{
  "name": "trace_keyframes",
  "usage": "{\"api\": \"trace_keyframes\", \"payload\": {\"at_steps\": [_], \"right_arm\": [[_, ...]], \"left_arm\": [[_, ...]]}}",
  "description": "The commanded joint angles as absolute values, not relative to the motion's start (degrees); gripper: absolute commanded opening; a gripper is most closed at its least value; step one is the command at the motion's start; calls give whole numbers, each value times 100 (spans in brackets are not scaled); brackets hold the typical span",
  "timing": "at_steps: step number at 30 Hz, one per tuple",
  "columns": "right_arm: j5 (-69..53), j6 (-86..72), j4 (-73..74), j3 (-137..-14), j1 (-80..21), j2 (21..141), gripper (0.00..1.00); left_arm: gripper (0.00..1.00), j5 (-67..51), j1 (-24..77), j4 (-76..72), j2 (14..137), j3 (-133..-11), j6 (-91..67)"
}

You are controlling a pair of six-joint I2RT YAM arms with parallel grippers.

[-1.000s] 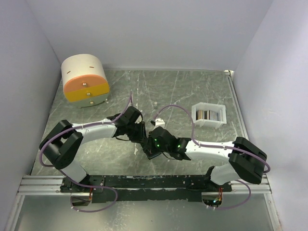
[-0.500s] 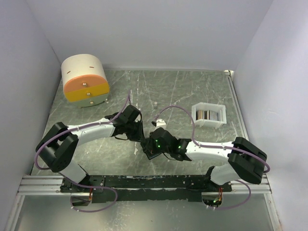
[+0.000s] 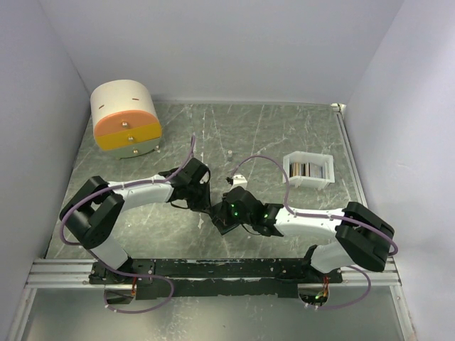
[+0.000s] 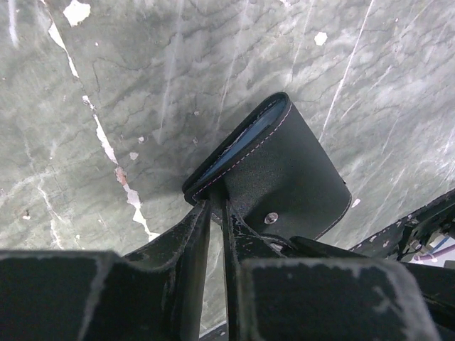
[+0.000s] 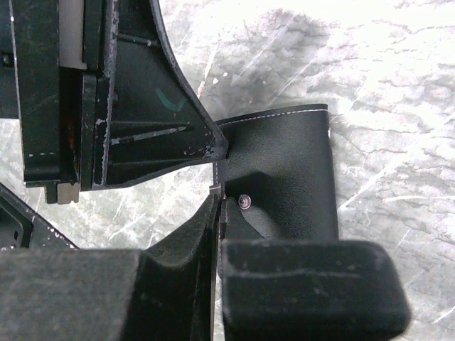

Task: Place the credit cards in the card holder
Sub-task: Close the card holder at the center of the board.

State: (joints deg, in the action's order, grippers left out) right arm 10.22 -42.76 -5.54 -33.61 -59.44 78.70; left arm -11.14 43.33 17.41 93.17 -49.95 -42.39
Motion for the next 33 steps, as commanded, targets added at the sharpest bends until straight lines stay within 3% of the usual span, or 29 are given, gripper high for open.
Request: {"api": "trace_keyframes", "payload": {"at_steps": [1,33], "right_arm": [[1084,-4349,-629,-3323,-5837,7966,0],[945,-4434,-608,-3207,-5725,8259,0]], "left_arm": [[24,-996,4314,1662,9455,-4961,-4131],[25,-1018,4308,1636,9449,-4938,-4148]]}}
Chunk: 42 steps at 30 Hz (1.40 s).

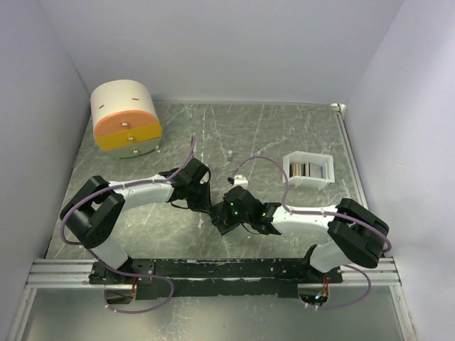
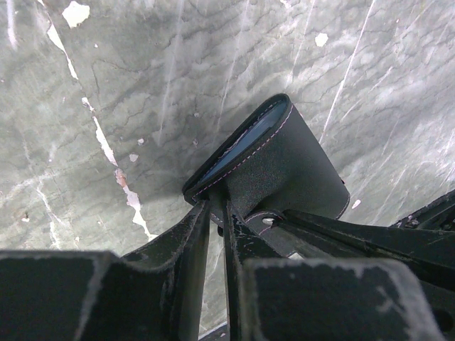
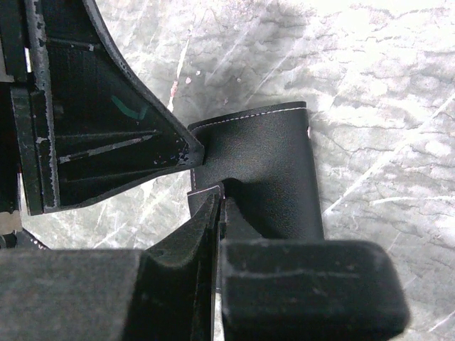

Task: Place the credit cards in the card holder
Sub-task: Close the card holder at the center of the board.

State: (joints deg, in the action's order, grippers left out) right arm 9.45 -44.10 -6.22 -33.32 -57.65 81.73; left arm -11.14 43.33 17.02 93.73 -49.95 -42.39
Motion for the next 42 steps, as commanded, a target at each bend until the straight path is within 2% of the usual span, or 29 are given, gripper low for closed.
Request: {"api": "trace_keyframes", "payload": {"at_steps": [1,36,42], "right_arm": [[917,-4442,-625,-3196,-5729,8259,0],[886,-4727,-141,-2863,-5725,8371,0],[514,-4721,-280,-3246,-5729,8052,0]], "left_arm": [[25,-1015,4314,1643,9448,-4942,-4148],[25,-957,4307,1697,9524,-4968,-4167],[25,-972,4312,1654,9606,-4945,-4182]]}}
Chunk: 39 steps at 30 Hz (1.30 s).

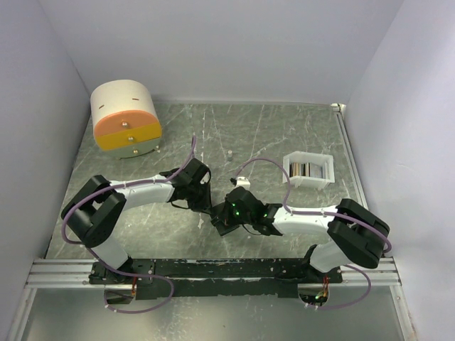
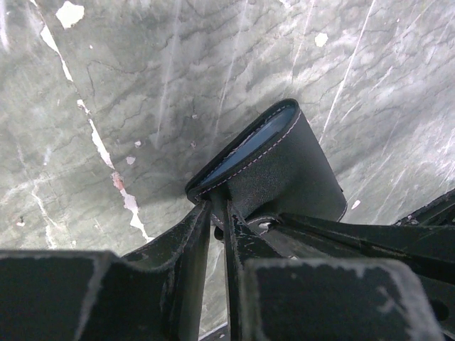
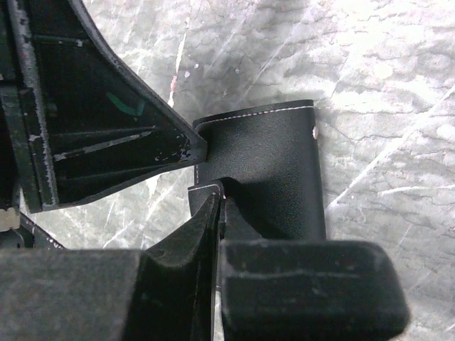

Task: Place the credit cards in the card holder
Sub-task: Close the card holder at the center of the board.

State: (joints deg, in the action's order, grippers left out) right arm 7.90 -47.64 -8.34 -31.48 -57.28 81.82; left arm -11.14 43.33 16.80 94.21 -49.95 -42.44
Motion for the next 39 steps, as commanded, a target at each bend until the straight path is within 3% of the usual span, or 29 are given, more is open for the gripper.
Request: {"api": "trace_keyframes", "payload": {"at_steps": [1,39], "right_arm": [[460,-4753,-326,-3300,-5723,8037,0],[644,-4761,-389,-3012,-5440,8198,0]], "left_arm": [[25,-967,4307,1649,9606,-4941,-4183],[25,-973,4311,1695,9629,-4980,-4149]]}}
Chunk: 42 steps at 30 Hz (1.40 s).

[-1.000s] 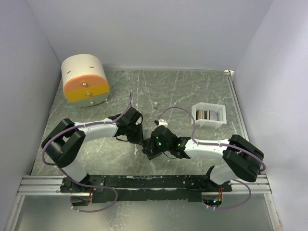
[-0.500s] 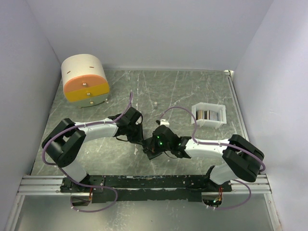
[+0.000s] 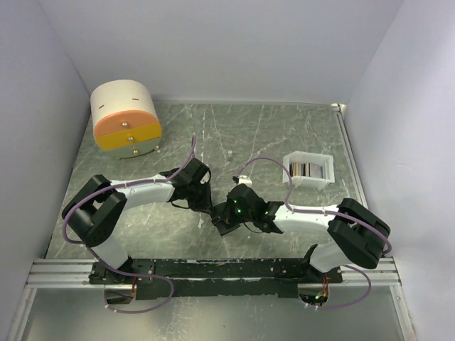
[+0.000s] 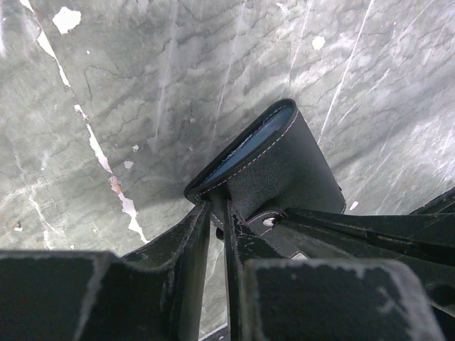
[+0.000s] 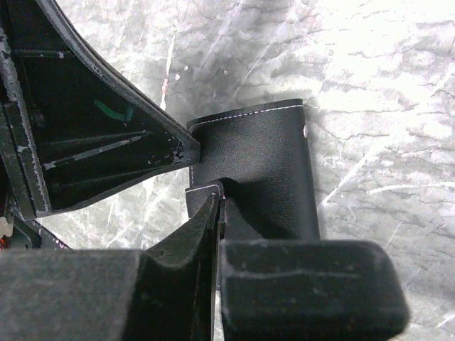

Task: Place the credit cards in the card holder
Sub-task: Close the card holder at the center of the board.

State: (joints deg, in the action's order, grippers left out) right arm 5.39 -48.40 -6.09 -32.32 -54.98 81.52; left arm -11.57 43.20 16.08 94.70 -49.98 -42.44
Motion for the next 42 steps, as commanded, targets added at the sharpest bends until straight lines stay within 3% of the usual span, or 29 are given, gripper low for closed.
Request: {"api": "trace_keyframes", "payload": {"at_steps": [1,42], "right_arm": [[611,-4775,-416,-2988,-5447,8186,0],[-182,-5563,-847,-3061,-5345,8134,0]], "left_arm": [[25,-962,4309,1691,9625,-4976,-4148],[26,-1036,4308,1655,9712,-4992,-4157]]}}
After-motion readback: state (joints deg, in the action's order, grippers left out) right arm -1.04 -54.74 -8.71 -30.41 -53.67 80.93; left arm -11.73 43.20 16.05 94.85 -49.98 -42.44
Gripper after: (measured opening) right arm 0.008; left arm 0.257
